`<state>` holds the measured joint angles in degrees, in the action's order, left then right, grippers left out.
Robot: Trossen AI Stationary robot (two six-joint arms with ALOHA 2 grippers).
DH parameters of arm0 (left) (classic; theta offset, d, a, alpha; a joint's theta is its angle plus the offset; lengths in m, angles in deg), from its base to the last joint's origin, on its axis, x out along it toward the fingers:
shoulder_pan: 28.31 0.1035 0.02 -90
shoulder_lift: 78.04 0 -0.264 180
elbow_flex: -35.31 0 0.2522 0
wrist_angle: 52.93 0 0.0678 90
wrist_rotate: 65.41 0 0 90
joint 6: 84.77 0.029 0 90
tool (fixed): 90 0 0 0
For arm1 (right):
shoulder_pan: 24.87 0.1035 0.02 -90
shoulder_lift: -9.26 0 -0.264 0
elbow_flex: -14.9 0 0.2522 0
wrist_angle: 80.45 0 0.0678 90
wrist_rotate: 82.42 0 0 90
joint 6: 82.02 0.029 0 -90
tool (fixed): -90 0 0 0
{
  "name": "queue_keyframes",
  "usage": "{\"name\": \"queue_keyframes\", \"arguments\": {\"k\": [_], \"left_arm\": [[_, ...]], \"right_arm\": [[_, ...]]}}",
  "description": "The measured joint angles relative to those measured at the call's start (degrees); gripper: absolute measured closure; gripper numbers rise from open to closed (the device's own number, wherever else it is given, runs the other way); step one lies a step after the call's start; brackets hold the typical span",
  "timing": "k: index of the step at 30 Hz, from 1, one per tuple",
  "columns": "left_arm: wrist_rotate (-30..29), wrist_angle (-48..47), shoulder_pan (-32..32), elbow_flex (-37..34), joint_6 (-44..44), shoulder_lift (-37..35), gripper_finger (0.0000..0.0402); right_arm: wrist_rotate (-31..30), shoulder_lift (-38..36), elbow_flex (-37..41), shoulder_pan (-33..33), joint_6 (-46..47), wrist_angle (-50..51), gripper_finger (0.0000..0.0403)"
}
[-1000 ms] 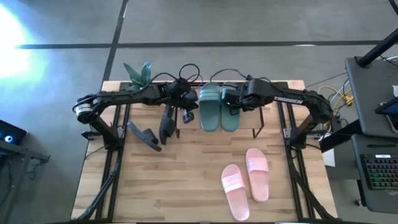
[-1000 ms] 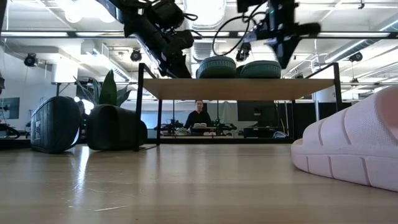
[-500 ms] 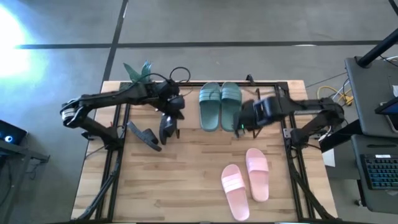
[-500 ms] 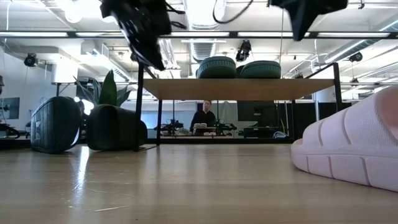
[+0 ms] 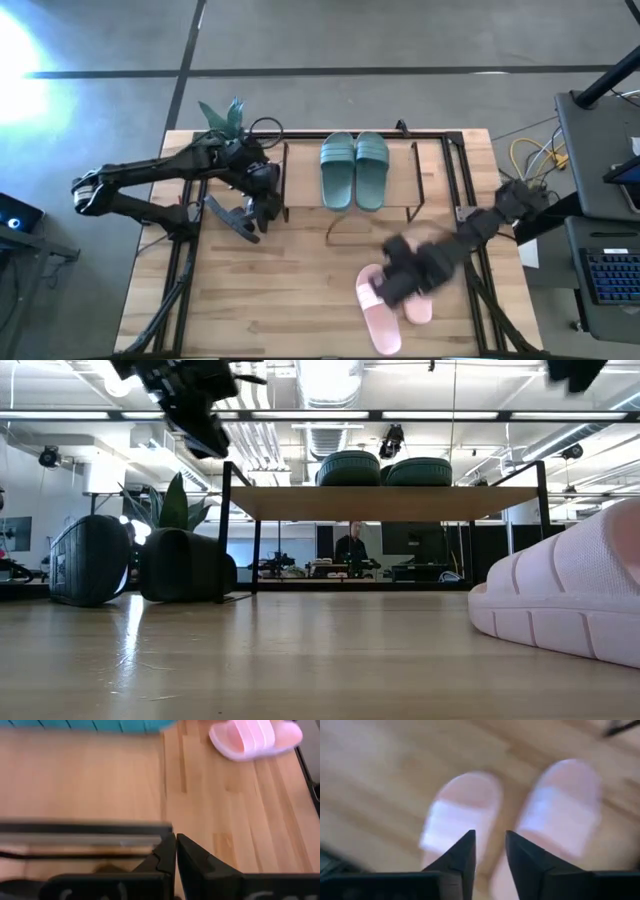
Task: Pick and place slides into the shelf
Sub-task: Put the right pink slipper under the shelf
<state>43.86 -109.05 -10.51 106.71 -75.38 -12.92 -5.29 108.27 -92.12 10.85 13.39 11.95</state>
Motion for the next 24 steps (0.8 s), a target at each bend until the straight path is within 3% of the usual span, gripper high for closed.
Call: {"name": "queue_keyframes", "arguments": {"k": [4,10,13,19,24], "left_arm": [[0.0,0.2,-0.4,-3.2,-0.1,-3.7,0.0402],[0.0,0.4,-0.6,-6.9,-0.1,-8.5,0.0402],[0.0,1.3,-0.6,-8.0,-0.1,-10.1,0.0402],[-0.6,1.4,-0.6,-8.4,-0.7,-11.3,0.0402],[-2.1,1.4,-0.6,-8.4,-3.1,-11.2,0.0402]], "right_arm": [[-1.5,4.2,-1.0,7.9,8.8,0.8,0.0269],[6.3,9.0,-0.8,12.7,21.8,4.7,0.0219],[6.5,10.8,-0.8,13.0,15.6,8.2,0.0201],[5.1,14.6,0.2,12.9,-10.2,11.5,0.0182],[1.6,15.6,2.4,12.0,-14.1,11.4,0.0171]]}}
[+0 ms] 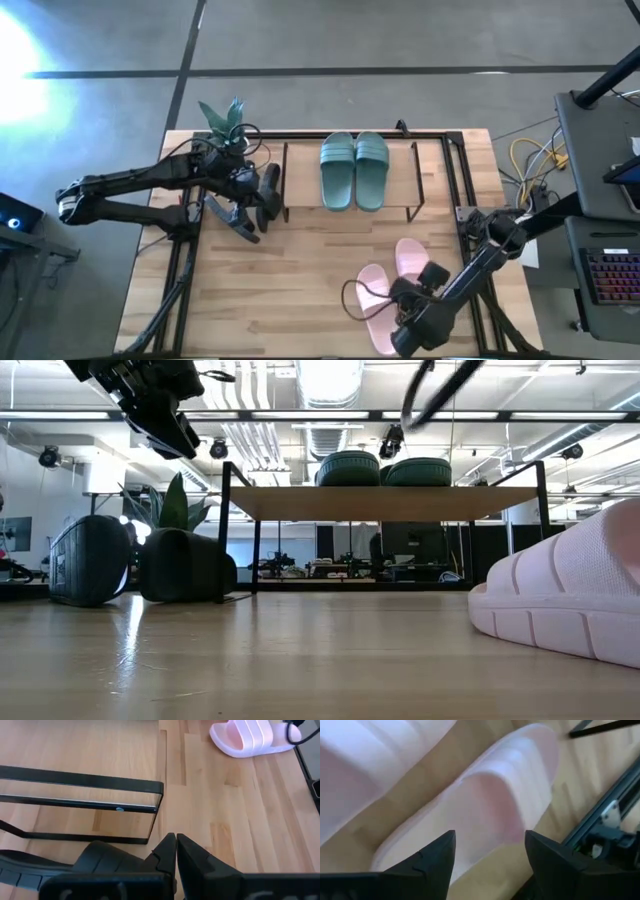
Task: Pick and place slides into the shelf
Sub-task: Put the right pink slipper under the shelf
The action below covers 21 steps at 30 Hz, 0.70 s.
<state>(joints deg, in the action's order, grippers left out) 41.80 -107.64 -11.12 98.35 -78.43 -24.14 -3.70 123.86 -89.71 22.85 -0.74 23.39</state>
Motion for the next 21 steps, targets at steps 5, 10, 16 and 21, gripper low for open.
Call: {"name": "queue_keyframes", "arguments": {"k": [5,10,16,21], "left_arm": [[-0.2,1.3,0.0,0.0,0.0,1.6,0.0402],[-1.1,3.8,0.0,0.0,-0.2,4.1,0.0402],[-1.1,4.6,0.0,0.2,-1.6,7.0,0.0402],[-1.2,4.7,0.0,0.2,-1.6,8.7,0.0402]], "right_arm": [[-1.3,-1.5,4.4,-0.6,0.7,-0.3,0.017],[-2.0,-2.9,9.5,-1.1,-0.6,-0.3,0.0172],[-1.8,-4.8,16.4,-3.9,-4.8,-4.5,0.0184],[-0.9,-6.2,22.0,-8.2,-9.7,-9.5,0.021]]}}
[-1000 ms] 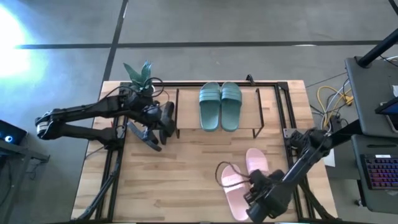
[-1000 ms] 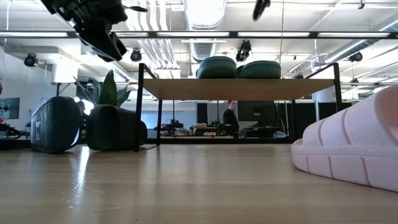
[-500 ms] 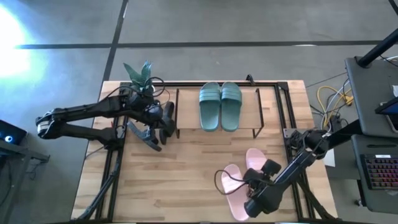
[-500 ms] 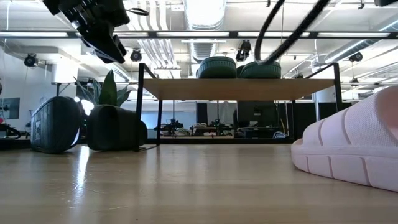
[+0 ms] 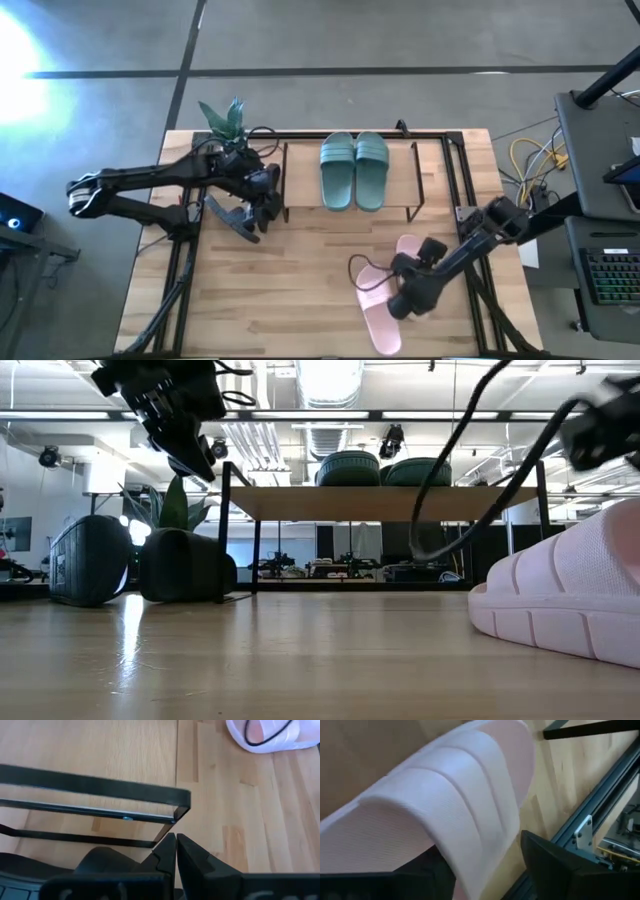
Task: Pick and place slides into the shelf
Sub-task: Put the right pink slipper under the shelf
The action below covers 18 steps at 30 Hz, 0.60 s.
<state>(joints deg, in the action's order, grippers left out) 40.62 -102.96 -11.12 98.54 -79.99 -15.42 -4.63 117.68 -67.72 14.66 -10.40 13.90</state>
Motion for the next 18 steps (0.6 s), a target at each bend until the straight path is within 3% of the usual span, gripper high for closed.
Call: {"name": "queue_keyframes", "arguments": {"k": [4,9,18], "left_arm": [[0.0,0.2,0.0,0.3,0.0,0.4,0.0402],[0.0,0.4,0.0,0.6,0.0,0.2,0.0402],[0.0,1.8,0.0,0.7,0.1,0.2,0.0402]], "right_arm": [[0.0,0.0,1.6,-2.7,-2.8,-0.1,0.0265],[-1.6,-0.3,0.4,-2.9,-4.2,-0.3,0.0375],[-10.5,-0.8,-5.9,-4.1,-11.3,-0.8,0.039]]}}
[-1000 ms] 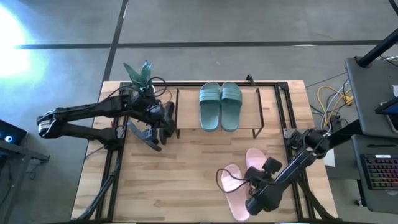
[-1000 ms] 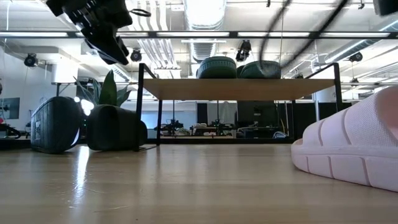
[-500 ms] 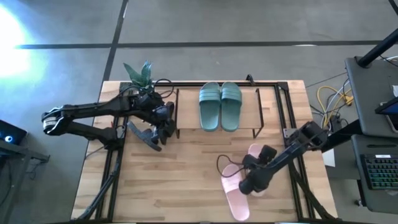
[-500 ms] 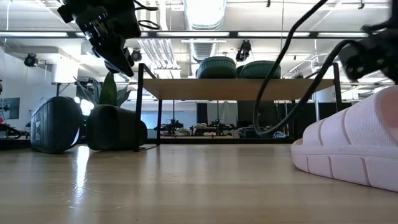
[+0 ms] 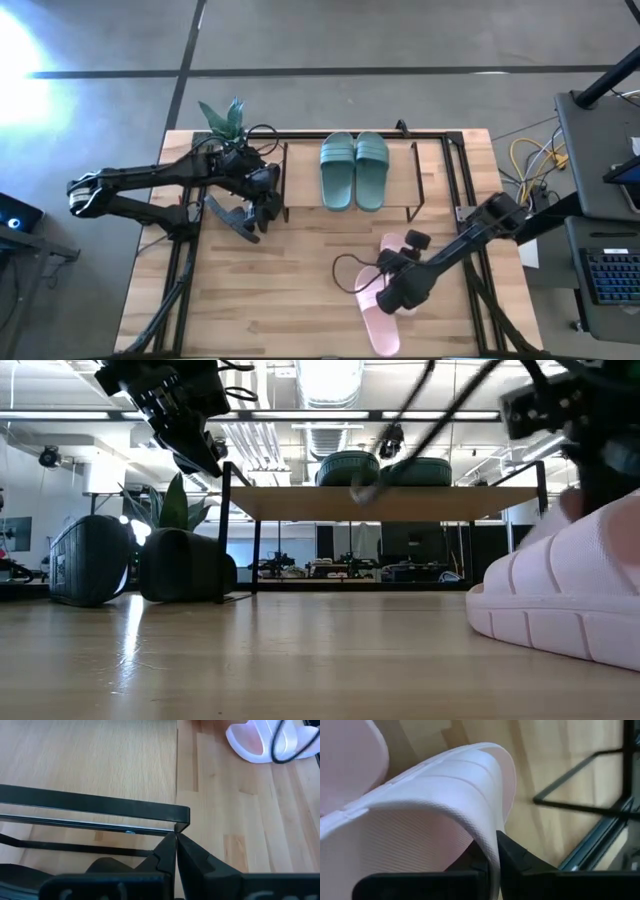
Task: Pick and place slides into the shelf
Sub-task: Put the right pink slipper under the shelf
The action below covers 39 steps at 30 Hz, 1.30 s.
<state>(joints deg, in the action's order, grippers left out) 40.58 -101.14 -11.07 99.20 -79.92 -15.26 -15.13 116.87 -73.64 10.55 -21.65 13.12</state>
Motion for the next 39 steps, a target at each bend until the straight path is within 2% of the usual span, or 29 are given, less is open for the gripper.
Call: {"name": "queue_keyframes", "arguments": {"k": [5,11,14,22,25,30,34,39], "left_arm": [[0.0,0.0,0.0,0.0,0.0,0.0,0.0402],[0.0,0.0,0.0,-0.1,0.0,0.0,0.0402],[0.0,0.0,0.0,-0.1,0.0,0.0,0.0402],[0.0,-0.5,0.0,-0.1,0.4,0.0,0.0402],[0.0,-0.5,0.0,-0.1,0.6,0.0,0.0402],[0.0,-0.5,0.0,-0.2,0.6,0.0,0.0402],[0.0,-0.5,0.0,-0.2,0.6,0.0,0.0402],[0.0,-0.5,0.0,-0.2,0.6,0.0,0.0402]], "right_arm": [[-4.0,0.2,0.5,-2.5,-2.8,0.2,0.039],[-9.8,0.2,2.3,-8.9,-12.0,-0.9,0.039],[-10.5,0.2,3.6,-12.3,-14.9,-0.9,0.039],[-11.2,0.2,4.9,-17.5,-14.3,-1.3,0.0386],[-13.1,0.2,4.9,-17.9,-15.4,-2.4,0.0368],[-13.8,0.2,4.9,-18.6,-19.3,-6.3,0.0317],[-14.0,0.2,5.7,-19.0,-19.5,-6.3,0.0281],[-13.1,0.2,5.8,-18.9,-17.3,-4.8,0.0255]]}}
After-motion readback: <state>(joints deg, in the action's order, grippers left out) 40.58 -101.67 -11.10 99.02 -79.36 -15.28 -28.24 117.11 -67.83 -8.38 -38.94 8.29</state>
